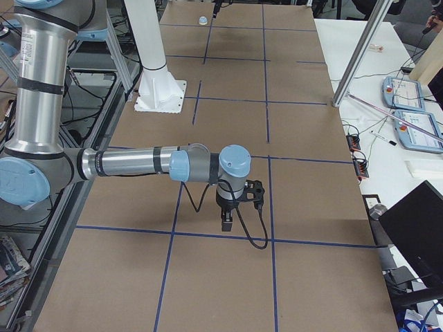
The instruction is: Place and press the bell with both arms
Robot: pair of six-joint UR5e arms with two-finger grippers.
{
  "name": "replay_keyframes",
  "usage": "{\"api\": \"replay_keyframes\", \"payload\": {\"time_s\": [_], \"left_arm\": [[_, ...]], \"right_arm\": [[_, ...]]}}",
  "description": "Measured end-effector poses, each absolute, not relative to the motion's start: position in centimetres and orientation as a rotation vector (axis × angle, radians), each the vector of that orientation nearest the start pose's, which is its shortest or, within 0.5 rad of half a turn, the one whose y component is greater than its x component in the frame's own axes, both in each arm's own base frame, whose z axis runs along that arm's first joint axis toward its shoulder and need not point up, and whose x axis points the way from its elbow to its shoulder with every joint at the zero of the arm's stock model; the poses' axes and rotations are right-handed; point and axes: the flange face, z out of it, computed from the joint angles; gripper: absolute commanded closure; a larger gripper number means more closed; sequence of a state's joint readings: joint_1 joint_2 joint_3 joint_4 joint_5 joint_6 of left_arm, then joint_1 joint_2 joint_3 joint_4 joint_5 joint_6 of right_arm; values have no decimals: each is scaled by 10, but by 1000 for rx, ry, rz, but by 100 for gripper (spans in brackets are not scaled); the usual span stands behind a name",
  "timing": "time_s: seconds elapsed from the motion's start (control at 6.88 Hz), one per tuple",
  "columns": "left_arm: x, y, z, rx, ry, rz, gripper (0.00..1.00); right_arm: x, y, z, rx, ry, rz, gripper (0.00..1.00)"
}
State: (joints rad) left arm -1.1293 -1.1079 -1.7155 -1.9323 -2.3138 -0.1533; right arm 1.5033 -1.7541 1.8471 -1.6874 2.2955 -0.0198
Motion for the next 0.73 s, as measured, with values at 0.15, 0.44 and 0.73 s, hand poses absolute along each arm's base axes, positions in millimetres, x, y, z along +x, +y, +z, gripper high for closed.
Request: {"api": "replay_keyframes", "payload": {"time_s": [0.15, 0.44, 0.73], "left_arm": [[62, -279, 746, -204, 718, 298, 0], [61, -270, 766, -239, 708, 320, 0], [68, -263, 776, -268, 701, 351, 0]], "right_arm": [[39, -414, 621, -40, -724, -76, 0], [40, -414, 622, -40, -724, -80, 0], [40, -413, 621, -35, -724, -87, 0]]}}
